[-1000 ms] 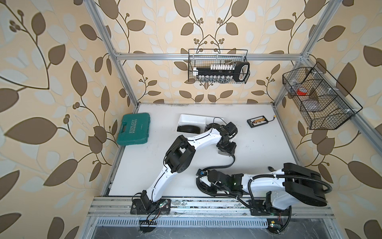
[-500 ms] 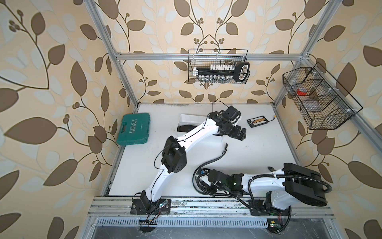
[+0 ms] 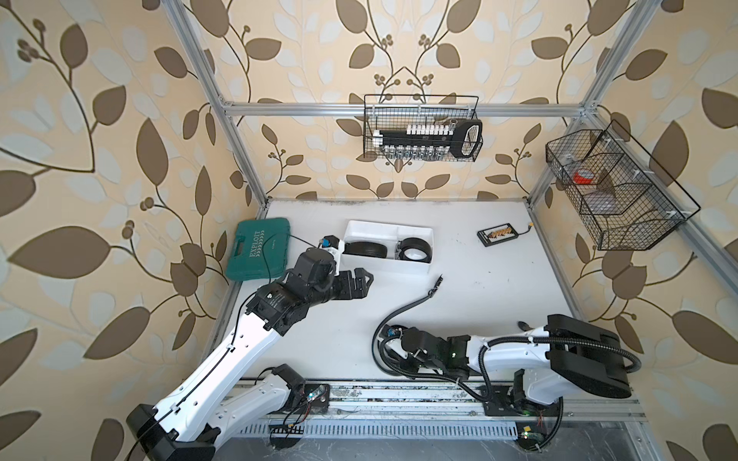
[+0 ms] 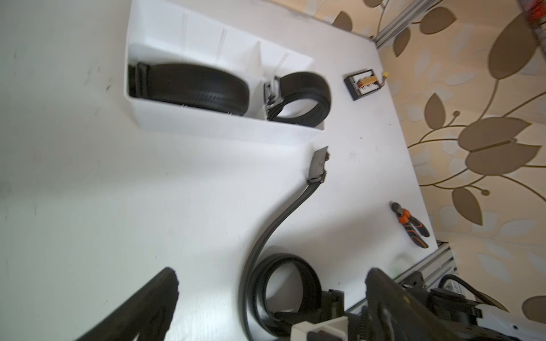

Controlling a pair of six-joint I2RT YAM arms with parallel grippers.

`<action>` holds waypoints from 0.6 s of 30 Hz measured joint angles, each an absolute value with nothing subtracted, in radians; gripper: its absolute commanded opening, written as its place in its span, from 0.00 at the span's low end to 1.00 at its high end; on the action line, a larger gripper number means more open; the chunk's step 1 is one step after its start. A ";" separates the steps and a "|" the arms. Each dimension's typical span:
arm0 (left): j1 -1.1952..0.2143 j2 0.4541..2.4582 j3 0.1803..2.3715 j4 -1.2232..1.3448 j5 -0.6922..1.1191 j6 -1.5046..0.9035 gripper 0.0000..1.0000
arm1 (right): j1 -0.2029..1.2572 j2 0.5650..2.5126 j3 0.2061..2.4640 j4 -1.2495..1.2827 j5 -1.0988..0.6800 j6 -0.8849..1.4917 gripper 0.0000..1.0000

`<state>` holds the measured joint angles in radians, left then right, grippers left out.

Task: Place the belts into the storage roll
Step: Roll the belt at the center of the board.

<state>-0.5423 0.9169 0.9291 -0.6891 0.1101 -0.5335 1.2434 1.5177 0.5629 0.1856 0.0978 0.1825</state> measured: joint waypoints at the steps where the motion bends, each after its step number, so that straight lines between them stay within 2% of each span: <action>1: -0.542 0.913 0.874 -0.684 0.127 -0.554 0.98 | 1.243 1.518 0.563 0.186 0.098 0.183 0.00; 4: -0.543 0.901 0.682 -0.649 0.197 -0.623 0.98 | 1.243 1.518 0.562 0.188 0.104 0.183 0.00; 7: -0.543 0.852 0.533 -0.640 0.251 -0.690 0.92 | 1.243 1.518 0.556 0.198 0.109 0.183 0.00; 12: -0.567 0.818 0.440 -0.546 0.314 -0.769 0.76 | 1.242 1.517 0.549 0.210 0.112 0.187 0.00; 16: -0.682 0.862 0.417 -0.457 0.317 -0.811 0.71 | 1.238 1.518 0.549 0.211 0.112 0.188 0.00; 18: -0.737 0.902 0.417 -0.417 0.313 -0.826 0.63 | 1.238 1.518 0.549 0.211 0.112 0.190 0.00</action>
